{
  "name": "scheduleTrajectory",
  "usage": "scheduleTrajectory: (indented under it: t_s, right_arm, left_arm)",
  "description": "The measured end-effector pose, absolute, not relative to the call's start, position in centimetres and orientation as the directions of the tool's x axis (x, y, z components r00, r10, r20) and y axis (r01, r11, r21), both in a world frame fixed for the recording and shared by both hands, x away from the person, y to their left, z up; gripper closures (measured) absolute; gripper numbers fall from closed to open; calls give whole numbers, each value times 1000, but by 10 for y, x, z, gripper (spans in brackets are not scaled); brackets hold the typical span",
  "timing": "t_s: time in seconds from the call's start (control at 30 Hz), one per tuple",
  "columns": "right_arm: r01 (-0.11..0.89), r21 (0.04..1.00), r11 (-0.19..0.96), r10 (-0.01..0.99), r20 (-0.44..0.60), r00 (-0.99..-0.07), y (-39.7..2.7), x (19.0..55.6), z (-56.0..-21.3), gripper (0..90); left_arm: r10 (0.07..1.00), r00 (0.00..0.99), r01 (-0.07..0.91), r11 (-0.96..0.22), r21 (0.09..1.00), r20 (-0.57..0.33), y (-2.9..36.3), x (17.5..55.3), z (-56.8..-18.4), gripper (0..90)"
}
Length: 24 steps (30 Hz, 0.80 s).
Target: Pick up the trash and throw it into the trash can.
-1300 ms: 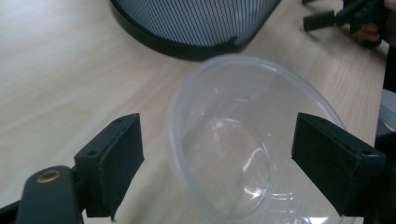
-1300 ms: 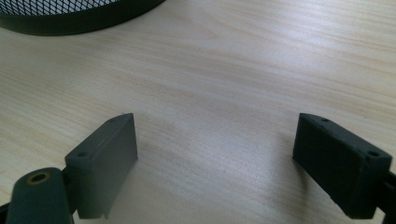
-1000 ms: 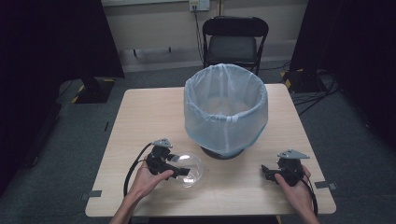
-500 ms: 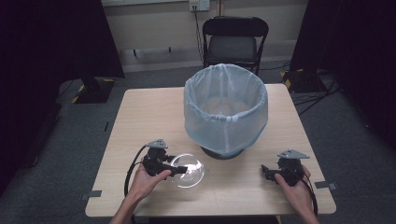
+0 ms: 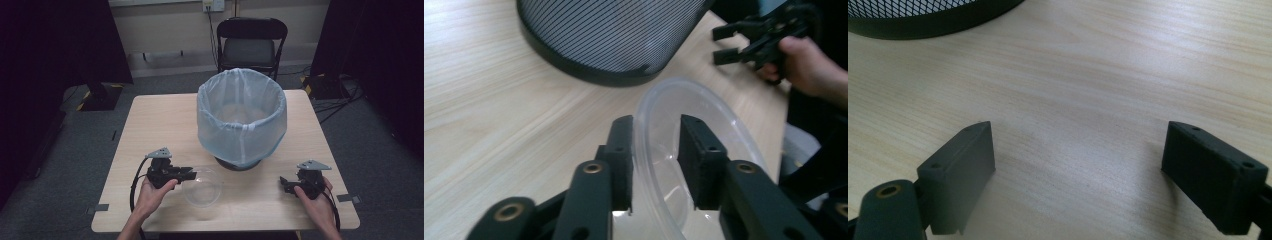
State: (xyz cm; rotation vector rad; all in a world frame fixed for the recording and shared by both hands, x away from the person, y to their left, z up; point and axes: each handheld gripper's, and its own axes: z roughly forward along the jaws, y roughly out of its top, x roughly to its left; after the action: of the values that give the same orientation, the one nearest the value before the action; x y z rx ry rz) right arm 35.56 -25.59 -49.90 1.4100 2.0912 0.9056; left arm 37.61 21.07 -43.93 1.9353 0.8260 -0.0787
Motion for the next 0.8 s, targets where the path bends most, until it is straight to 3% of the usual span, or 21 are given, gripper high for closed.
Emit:
scheduleTrajectory:
  t_s: [0.37, 0.8]
  right_arm:
    - [628, 734, 259, 929, -11, -369, -256, 356, -499, 124]
    - [627, 735, 259, 929, -11, -370, -256, 356, -499, 124]
  left_arm:
    - [471, 782, 545, -198, 815, -409, 217, 373, -428, 833]
    - [484, 795, 512, -214, 832, -365, 216, 373, -418, 839]
